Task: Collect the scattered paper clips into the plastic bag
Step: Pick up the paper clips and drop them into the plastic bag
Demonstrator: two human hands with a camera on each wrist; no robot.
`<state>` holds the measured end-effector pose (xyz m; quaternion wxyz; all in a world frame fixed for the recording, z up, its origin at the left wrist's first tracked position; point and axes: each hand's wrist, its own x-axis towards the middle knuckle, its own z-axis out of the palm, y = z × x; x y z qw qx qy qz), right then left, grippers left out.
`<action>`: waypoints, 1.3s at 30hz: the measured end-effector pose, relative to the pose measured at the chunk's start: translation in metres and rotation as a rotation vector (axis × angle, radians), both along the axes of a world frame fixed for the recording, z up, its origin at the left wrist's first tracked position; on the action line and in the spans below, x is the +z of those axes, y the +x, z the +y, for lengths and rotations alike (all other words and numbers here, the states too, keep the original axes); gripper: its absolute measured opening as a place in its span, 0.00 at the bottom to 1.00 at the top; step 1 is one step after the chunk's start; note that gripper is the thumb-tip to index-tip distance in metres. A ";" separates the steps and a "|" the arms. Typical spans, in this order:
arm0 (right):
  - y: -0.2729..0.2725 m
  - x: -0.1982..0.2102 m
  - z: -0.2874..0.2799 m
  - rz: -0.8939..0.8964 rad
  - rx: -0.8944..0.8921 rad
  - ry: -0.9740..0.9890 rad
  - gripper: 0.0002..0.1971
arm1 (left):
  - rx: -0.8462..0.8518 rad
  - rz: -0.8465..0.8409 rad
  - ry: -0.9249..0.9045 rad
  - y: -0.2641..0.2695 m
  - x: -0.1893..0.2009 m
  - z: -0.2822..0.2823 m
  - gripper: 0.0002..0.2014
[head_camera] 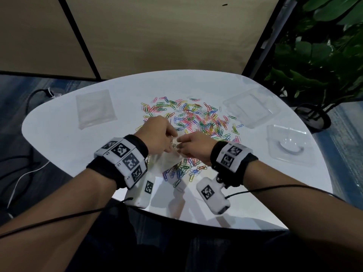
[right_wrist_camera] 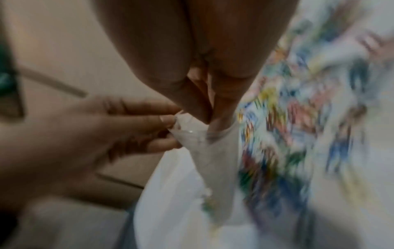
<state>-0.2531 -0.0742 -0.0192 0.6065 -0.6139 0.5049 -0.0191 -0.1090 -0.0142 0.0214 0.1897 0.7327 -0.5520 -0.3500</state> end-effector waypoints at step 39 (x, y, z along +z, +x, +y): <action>-0.047 -0.041 -0.008 0.427 0.148 -0.522 0.09 | -0.058 -0.185 -0.050 0.023 0.011 0.009 0.17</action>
